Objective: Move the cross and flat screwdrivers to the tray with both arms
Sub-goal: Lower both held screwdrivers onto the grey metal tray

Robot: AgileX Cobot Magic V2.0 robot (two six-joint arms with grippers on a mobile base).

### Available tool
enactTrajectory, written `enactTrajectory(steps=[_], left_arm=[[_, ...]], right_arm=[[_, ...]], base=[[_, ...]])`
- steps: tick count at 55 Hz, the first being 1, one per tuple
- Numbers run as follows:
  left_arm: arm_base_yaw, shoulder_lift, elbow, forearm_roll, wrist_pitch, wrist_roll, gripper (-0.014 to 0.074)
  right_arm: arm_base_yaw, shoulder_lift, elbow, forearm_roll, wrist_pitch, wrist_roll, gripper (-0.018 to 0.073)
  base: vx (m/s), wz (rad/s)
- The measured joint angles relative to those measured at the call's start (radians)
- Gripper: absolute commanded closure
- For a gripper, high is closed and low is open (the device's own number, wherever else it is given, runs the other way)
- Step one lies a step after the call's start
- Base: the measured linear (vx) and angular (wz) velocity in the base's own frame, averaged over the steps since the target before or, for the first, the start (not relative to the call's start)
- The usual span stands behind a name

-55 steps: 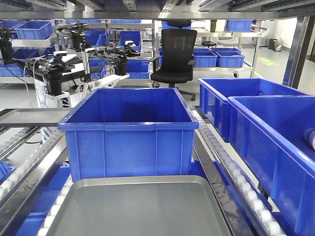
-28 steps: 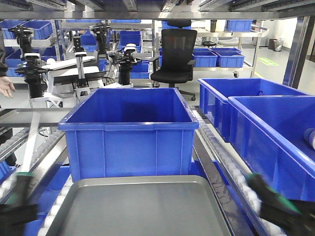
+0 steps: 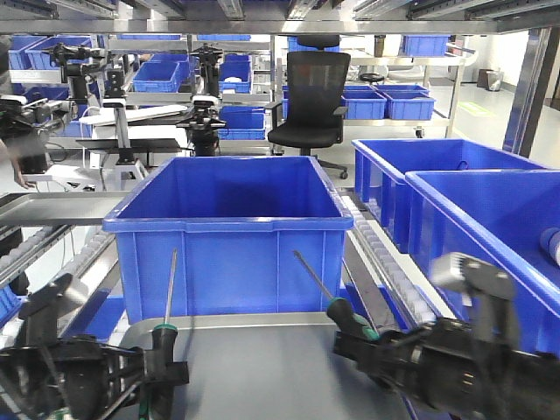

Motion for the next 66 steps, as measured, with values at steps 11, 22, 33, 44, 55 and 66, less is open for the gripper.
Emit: enactTrajectory(steps=[11, 22, 33, 44, 55, 66], left_arm=[[-0.009, 0.064, -0.034, -0.008, -0.031, 0.012, 0.0594], [-0.01, 0.105, -0.047, -0.012, -0.046, 0.016, 0.0594], [-0.01, 0.14, -0.047, -0.013, -0.06, 0.016, 0.0592], [-0.01, 0.141, -0.047, -0.015, -0.069, 0.019, 0.0543], [-0.01, 0.141, -0.047, -0.015, -0.064, 0.031, 0.0379], [-0.01, 0.141, -0.047, -0.015, -0.047, 0.032, 0.0173]], right_arm=[[0.041, 0.147, -0.065, 0.012, -0.026, -0.009, 0.0567], [0.041, 0.201, -0.073, 0.023, -0.044, -0.026, 0.0567], [0.041, 0.218, -0.073, 0.027, -0.044, -0.059, 0.0562], [0.041, 0.218, -0.074, 0.03, -0.065, -0.064, 0.0499], [0.041, 0.218, -0.074, 0.03, -0.067, -0.087, 0.0304], [0.041, 0.218, -0.074, 0.031, -0.067, -0.103, 0.0097]], base=[[0.0, 0.0], [0.0, 0.0], [0.0, 0.0], [0.0, 0.0], [0.0, 0.0], [0.0, 0.0]])
